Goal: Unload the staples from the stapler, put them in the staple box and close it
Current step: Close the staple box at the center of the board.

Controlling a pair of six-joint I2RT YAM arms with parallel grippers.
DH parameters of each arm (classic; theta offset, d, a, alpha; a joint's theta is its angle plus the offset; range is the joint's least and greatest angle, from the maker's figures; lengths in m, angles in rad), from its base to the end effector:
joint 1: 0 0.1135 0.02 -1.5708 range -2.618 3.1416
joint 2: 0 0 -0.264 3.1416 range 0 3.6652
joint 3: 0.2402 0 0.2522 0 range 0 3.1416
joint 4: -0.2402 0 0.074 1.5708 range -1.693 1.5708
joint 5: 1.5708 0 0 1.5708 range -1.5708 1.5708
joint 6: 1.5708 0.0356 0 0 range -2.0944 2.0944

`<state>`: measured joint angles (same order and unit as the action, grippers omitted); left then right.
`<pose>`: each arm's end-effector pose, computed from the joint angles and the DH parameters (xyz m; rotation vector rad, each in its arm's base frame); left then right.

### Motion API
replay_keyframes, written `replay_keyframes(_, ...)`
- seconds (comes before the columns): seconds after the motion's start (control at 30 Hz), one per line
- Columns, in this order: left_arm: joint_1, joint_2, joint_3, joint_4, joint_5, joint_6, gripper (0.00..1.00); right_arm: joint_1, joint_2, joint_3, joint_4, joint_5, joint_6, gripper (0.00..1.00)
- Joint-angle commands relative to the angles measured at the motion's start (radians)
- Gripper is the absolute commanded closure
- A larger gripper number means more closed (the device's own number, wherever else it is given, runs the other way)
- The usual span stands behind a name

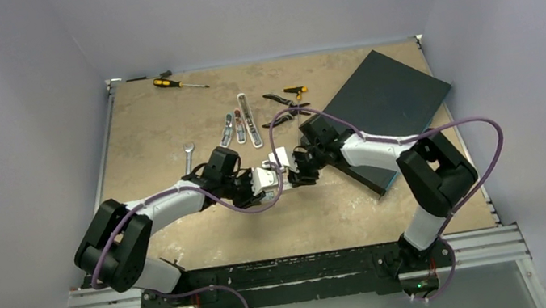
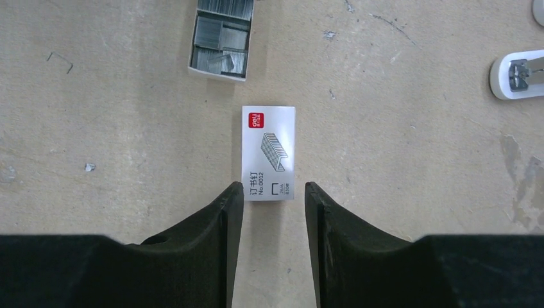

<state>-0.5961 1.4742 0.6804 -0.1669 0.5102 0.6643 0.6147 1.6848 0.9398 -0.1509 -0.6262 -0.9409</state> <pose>0.2131 -0.1656 0.1576 1.6074 1.8620 -0.6127 0.2617 0.2103 0.1735 -1.8130 1.4658 0.6080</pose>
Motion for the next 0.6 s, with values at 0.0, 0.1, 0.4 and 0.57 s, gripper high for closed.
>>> replay_keyframes(0.0,-0.002,-0.005,0.028,0.134,0.009,-0.093,0.72,0.019,-0.046,-0.023,0.014,0.022,0.03,0.57)
replay_keyframes(0.1,-0.002,-0.002,0.029,0.13,-0.012,-0.095,0.72,0.019,-0.045,-0.025,0.003,0.028,0.034,0.56)
replay_keyframes(0.4,-0.002,0.001,0.033,0.134,-0.041,-0.093,0.72,0.01,-0.067,-0.041,0.034,-0.015,0.08,0.53)
replay_keyframes(0.57,-0.001,0.021,0.05,0.145,-0.062,-0.123,0.72,-0.029,-0.176,-0.093,0.202,-0.025,0.299,0.48)
